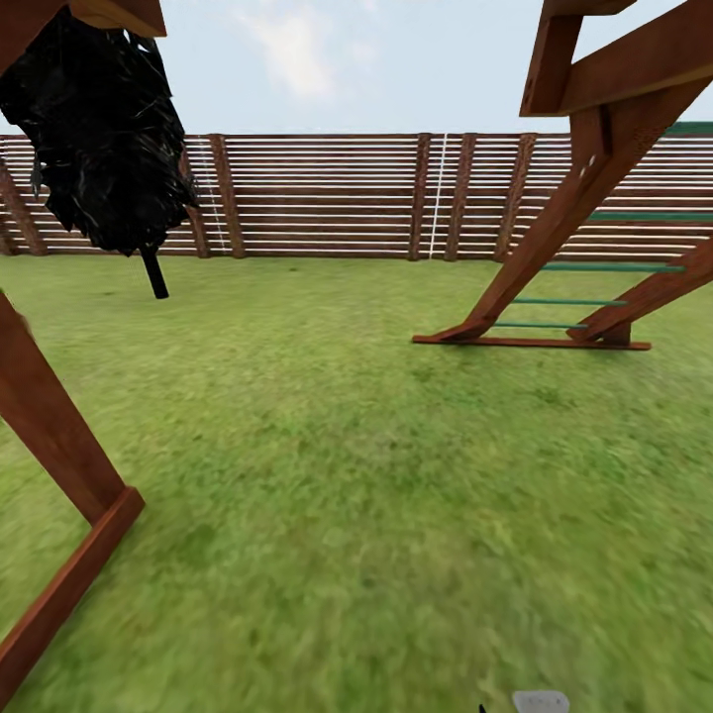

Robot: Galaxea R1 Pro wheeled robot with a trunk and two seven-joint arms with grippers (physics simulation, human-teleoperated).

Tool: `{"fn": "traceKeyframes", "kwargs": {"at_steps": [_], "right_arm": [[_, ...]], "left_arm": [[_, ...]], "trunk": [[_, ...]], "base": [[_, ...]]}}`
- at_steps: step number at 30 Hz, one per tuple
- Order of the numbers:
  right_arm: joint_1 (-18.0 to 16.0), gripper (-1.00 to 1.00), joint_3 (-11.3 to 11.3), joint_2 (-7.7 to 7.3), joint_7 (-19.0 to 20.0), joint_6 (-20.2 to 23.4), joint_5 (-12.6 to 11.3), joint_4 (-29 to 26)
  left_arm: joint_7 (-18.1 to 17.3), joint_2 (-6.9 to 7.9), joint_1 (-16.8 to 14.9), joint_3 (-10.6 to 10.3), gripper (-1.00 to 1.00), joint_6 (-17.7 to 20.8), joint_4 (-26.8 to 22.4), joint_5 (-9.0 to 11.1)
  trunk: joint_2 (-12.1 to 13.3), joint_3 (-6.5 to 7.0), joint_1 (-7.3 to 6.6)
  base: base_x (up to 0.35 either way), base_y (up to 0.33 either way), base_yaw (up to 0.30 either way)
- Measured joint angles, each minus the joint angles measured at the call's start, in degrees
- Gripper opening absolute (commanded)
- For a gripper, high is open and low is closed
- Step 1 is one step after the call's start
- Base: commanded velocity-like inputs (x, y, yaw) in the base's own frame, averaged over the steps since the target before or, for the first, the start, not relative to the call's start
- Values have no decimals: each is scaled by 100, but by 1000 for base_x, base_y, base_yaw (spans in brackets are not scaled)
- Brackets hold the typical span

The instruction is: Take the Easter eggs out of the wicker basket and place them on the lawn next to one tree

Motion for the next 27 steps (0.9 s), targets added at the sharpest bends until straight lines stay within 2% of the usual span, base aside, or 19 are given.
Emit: {"fn": "traceKeyframes", "kwargs": {"at_steps": [18, 27], "right_arm": [[1, 100, -1, 0, -1, 1, -8, -2], [0, 100, 4, 0, -1, 1, -2, -2]], "left_arm": [[-1, 0, -1, 0, 100, -1, 2, 0], [-2, 0, 0, 0, 100, -1, 1, 0]], "trunk": [[0, 0, 0], [0, 0, 0]], "base": [[335, -6, 16], [332, -138, 147]]}}
